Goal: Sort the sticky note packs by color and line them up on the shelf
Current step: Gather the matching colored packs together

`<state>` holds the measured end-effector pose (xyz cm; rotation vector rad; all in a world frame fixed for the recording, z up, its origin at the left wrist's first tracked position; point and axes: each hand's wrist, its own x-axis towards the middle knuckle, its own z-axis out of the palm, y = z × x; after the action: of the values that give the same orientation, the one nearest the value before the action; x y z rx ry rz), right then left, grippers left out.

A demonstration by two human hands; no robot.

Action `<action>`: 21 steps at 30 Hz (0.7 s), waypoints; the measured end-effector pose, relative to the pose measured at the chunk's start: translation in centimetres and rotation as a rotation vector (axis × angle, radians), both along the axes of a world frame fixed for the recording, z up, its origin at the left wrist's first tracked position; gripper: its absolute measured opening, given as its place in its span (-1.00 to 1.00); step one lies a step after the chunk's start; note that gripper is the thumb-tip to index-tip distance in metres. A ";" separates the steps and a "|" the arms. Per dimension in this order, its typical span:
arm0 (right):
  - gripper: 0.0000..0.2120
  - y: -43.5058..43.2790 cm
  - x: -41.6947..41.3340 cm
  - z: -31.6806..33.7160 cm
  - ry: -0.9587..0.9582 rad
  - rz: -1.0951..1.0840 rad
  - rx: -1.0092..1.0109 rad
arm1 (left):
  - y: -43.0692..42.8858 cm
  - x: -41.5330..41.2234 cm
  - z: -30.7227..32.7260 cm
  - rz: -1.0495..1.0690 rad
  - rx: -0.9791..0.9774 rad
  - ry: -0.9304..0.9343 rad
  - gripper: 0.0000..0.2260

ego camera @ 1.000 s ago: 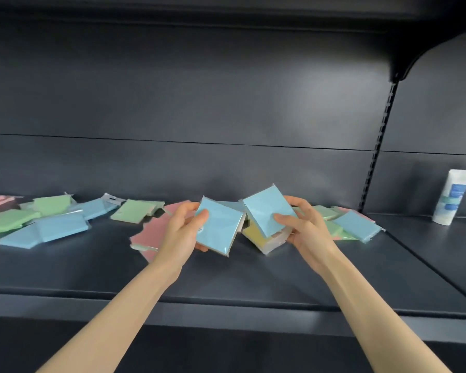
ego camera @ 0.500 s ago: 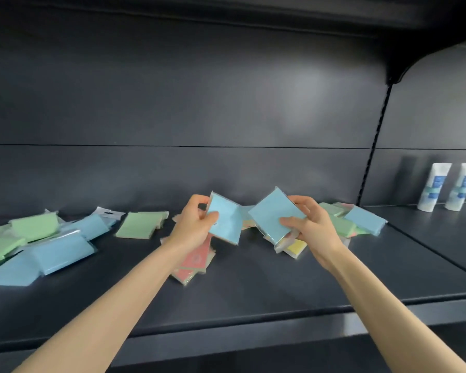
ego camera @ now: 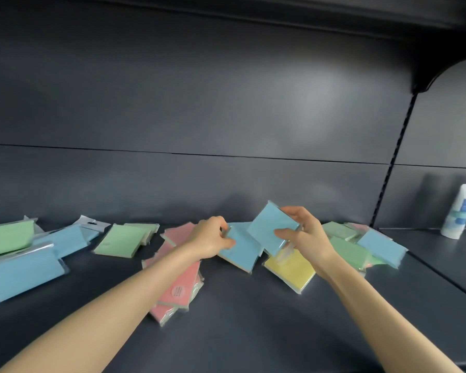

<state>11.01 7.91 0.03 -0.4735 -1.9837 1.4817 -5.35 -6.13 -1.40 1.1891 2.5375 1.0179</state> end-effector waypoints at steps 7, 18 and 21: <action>-0.66 -1.3 -3.0 1.0 -0.007 0.154 0.024 | -3.0 0.6 1.3 -0.059 0.175 0.022 -0.73; -0.66 -11.4 -11.0 3.4 -0.031 0.432 0.172 | -15.2 -3.3 3.7 0.029 0.474 -0.166 -0.83; -0.70 -15.2 -13.2 3.7 -0.073 0.470 0.187 | -19.6 -5.4 3.7 0.069 0.470 -0.163 -0.85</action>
<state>-2.20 -7.32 3.70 0.0256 -2.3757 1.5382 -10.77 -25.75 2.29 1.0633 2.2945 1.7185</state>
